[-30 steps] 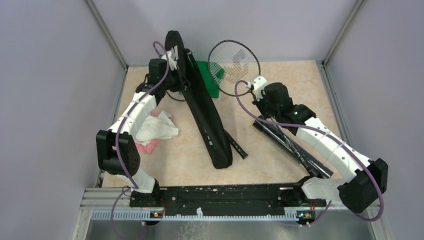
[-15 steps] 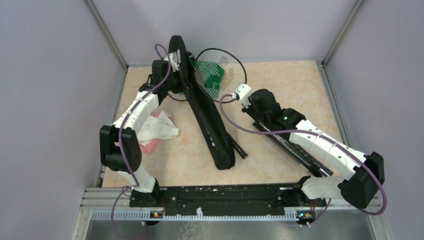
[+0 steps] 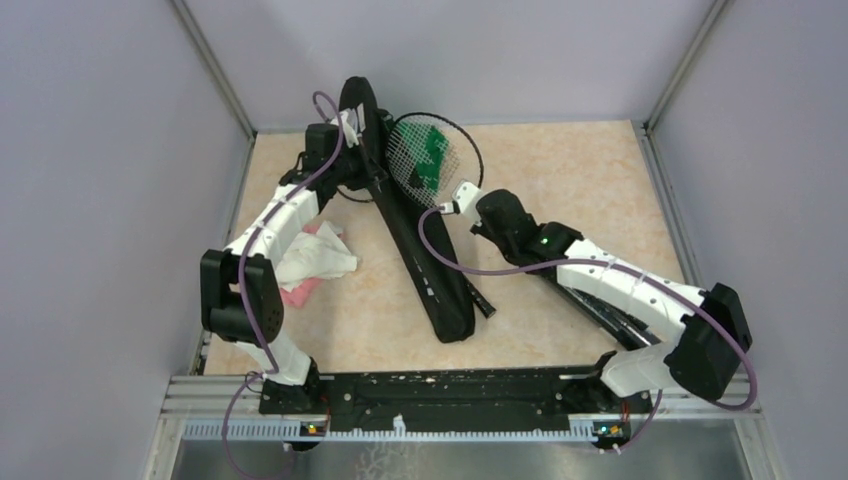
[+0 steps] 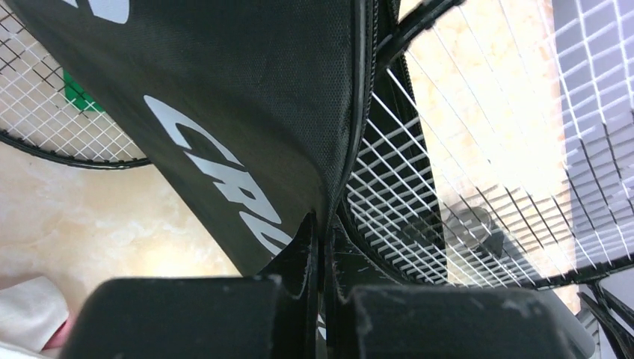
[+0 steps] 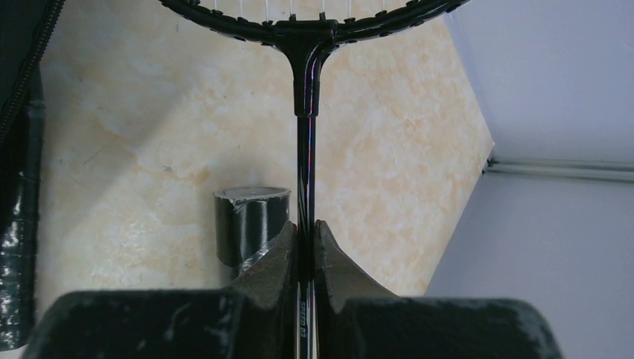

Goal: Pack up the badminton gear
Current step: Place the racket in the racket bag.

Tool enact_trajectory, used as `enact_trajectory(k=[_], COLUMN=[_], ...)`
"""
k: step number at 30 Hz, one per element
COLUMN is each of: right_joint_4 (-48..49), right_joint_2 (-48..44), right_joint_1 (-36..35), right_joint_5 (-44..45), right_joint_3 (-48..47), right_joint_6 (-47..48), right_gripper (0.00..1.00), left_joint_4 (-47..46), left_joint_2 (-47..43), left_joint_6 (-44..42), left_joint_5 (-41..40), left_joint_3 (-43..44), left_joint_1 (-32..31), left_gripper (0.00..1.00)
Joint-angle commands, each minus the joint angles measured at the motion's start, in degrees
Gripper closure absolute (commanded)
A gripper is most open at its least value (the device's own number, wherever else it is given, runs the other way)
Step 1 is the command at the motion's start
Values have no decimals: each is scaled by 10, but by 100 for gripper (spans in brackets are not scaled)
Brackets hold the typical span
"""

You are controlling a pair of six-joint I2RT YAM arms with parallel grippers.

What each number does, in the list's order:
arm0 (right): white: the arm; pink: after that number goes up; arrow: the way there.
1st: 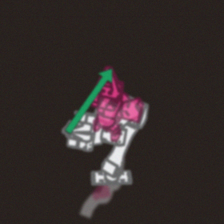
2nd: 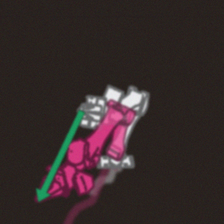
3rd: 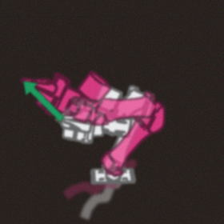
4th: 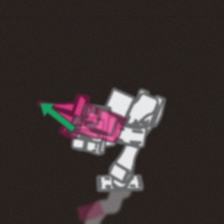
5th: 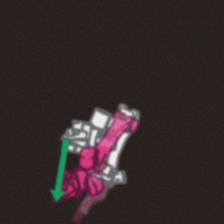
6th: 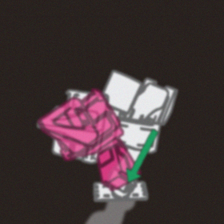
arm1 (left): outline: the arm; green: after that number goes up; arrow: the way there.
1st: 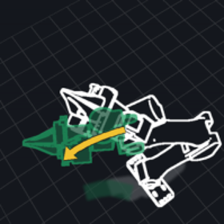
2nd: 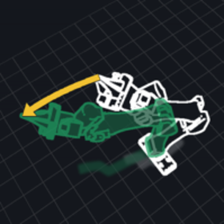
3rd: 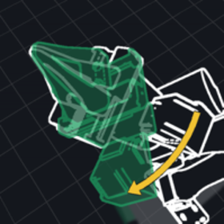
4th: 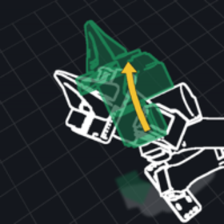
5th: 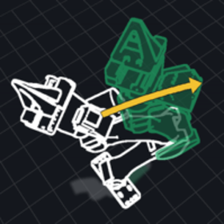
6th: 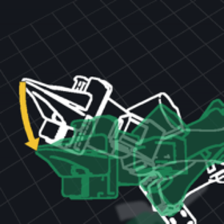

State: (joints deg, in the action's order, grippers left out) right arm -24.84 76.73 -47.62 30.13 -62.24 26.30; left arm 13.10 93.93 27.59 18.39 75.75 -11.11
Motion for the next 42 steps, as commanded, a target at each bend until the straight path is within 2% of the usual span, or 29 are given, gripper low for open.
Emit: enact_trajectory(k=[1,10,17,33,42], right_joint_4=[30,20,7,6,30], right_joint_2=[18,47,77,158,182], right_joint_1=[-5,-27,-30,-30,-25], right_joint_5=[64,54,-19,-185,-246], right_joint_3=[-3,-17,-47,-155,-177], right_joint_6=[27,29,-4,-98,-137], right_gripper=[100,100,100,100,100], left_joint_4=[-52,-107,-168,-301,-362], left_joint_2=[-18,-29,-55,-91,-112], left_joint_6=[-2,1,10,90,112], left_joint_5=[34,115,157,256,267], left_joint_3=[-3,-34,-76,-175,-231], left_joint_1=[-2,-2,-2,-2,-1], left_gripper=[100,100,100,100,100])
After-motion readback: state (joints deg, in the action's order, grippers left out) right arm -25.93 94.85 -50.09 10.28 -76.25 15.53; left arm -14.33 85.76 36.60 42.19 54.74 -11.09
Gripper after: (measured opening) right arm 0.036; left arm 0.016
